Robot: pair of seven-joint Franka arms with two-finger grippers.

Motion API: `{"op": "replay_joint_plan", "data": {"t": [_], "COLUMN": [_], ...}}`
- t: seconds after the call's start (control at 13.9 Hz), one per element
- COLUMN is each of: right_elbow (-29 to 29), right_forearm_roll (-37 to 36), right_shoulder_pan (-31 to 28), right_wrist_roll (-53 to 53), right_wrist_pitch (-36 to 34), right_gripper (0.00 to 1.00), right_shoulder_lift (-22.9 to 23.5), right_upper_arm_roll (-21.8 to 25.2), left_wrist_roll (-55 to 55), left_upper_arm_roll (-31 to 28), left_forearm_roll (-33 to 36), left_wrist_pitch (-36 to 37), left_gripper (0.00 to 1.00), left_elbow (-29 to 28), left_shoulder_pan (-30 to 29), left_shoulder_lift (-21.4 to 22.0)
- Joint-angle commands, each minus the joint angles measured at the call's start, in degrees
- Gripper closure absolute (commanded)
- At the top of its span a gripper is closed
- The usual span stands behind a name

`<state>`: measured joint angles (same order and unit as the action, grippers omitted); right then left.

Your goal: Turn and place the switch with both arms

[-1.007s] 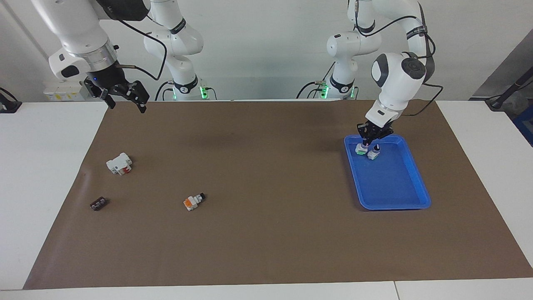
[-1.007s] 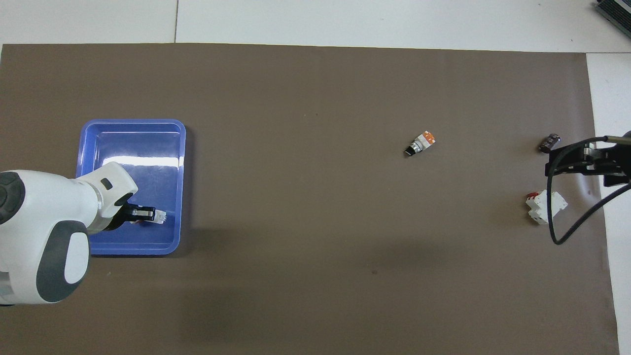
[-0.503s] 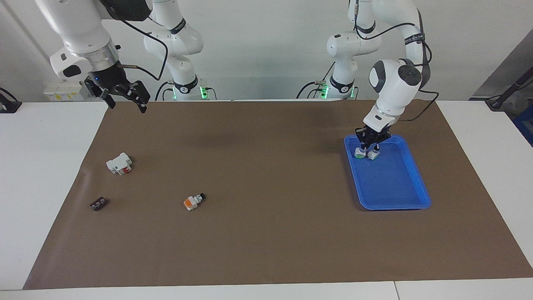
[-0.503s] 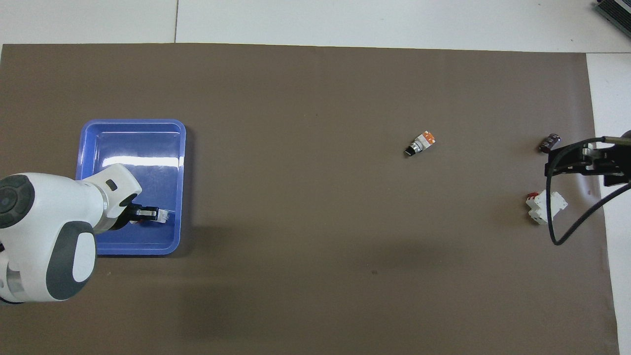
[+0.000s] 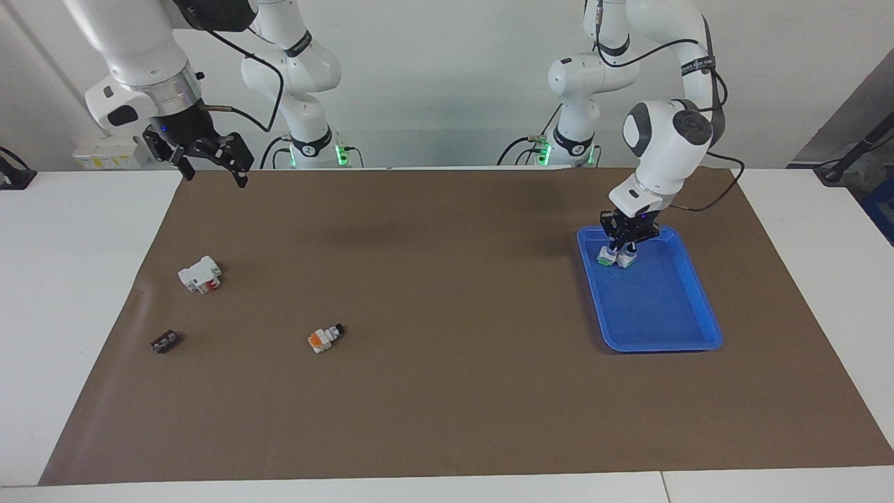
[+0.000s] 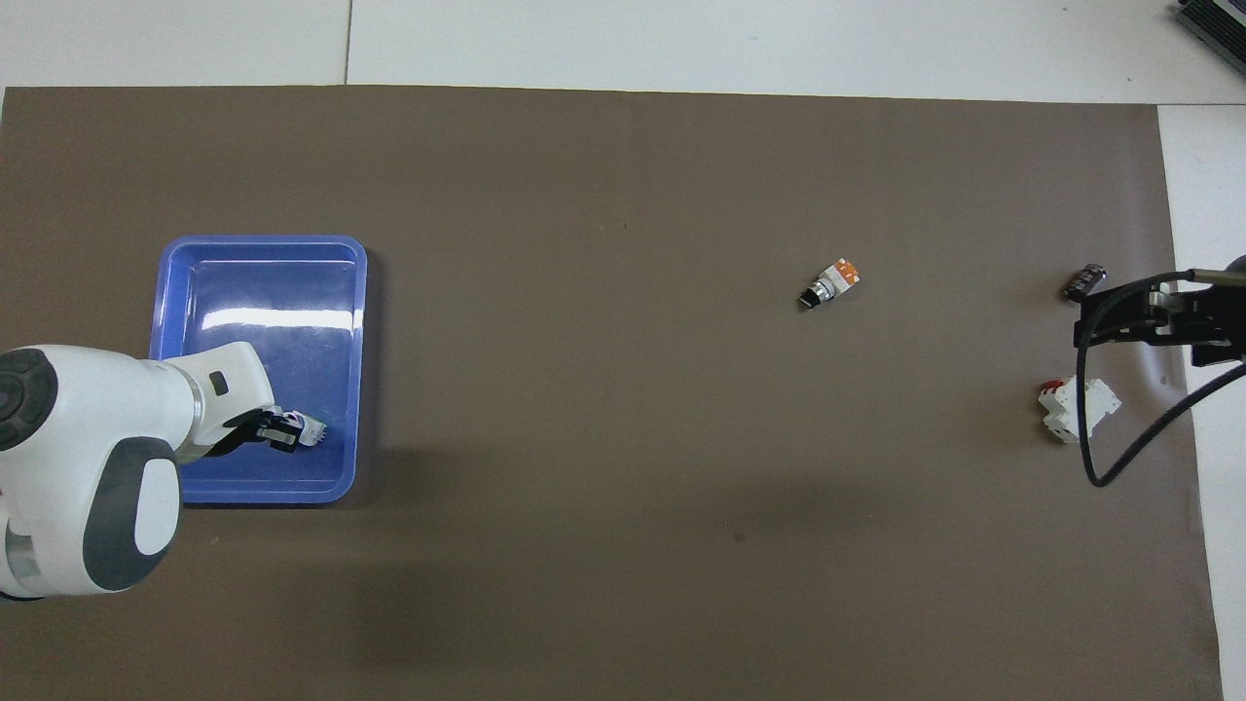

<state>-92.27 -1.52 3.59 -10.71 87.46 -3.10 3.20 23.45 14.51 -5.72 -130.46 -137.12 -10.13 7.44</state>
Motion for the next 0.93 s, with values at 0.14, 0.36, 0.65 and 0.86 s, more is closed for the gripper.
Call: {"op": "replay_joint_plan", "data": {"t": [0.14, 0.36, 0.65, 0.86], "right_elbow": [0.2, 0.2, 0.2, 0.2], "right_forearm_roll": [-0.7, -0.7, -0.7, -0.7], "right_shoulder_pan": [-0.1, -0.1, -0.1, 0.0], "right_wrist_roll": [-0.1, -0.1, -0.1, -0.1], "right_wrist_pitch": [-1.1, -1.0, -1.2, -1.3], "right_gripper": [0.0, 0.0, 0.0, 0.0], "right_shoulder_lift": [-0.3, -0.3, -0.3, -0.3], "right_upper_arm_roll": [-0.3, -0.3, -0.3, -0.3], "left_wrist_roll": [7.2, 9.9, 15.4, 15.3], "left_upper_arm_roll": [0.3, 0.3, 0.3, 0.3], "left_forearm_roll": [0.8, 0.8, 0.8, 0.8], "left_wrist_pitch": [-0.6, -0.6, -0.9, -0.9], "left_gripper": [1.0, 1.0, 1.0, 1.0], "left_elbow": [-1.2, -1.2, -1.1, -1.1], "left_shoulder_pan": [-2.5, -3.1, -5.9, -5.8], "left_shoulder_lift": [0.6, 0.6, 0.6, 0.6]}}
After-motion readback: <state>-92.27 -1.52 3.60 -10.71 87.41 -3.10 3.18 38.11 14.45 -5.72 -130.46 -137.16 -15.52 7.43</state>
